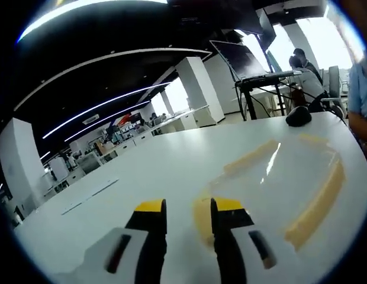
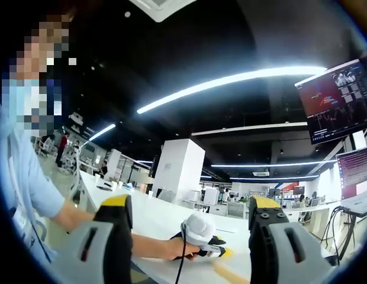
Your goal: Snap each plastic latch of the storage box into its locked position after aligning the lid with the box until every specified latch is closed and the lid sits flush.
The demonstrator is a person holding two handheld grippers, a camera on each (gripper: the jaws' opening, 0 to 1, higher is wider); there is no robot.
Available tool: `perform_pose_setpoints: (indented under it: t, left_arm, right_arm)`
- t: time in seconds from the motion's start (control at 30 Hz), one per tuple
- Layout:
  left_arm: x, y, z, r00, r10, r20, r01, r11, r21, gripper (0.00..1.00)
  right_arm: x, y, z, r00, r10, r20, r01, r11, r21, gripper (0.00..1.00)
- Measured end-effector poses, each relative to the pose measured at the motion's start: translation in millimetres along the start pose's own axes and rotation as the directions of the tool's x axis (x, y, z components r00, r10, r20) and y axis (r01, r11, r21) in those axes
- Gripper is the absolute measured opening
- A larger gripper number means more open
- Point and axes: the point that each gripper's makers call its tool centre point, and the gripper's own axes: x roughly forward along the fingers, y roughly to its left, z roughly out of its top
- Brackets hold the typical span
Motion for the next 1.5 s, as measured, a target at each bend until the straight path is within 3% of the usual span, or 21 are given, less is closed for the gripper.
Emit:
perform_pose_setpoints:
  t: [0.83, 1.27, 1.37, 1.5]
  left_arm:
    - [-16, -34.1, 3.9, 0.991, -0.134, 0.025, 0.135, 0.990, -0.032, 0.28]
    - [-23, -60.5, 11.7, 0.974, -0.222, 0.044, 0.223, 0.974, -0.032, 0.28]
    - [-24, -65.9, 13.9, 0.967, -0.253, 0.018, 0.254, 0.967, -0.024, 0.30]
    - [-25, -78.9, 14.8, 0.956, -0.293, 0.025, 0.294, 0.955, -0.036, 0.29]
  right_arm:
    - [-2, -2, 0.7, 1.000, -0.009, 0.000, 0.009, 1.000, 0.001, 0.81]
    - [-7, -15, 3.3, 0.999, -0.050, 0.015, 0.049, 0.999, 0.020, 0.82]
    - [-8, -17, 4.1, 0.998, -0.056, 0.017, 0.056, 0.998, 0.019, 0.82]
    - [-13, -21, 6.1, 0.997, -0.067, 0.023, 0.066, 0.997, 0.025, 0.82]
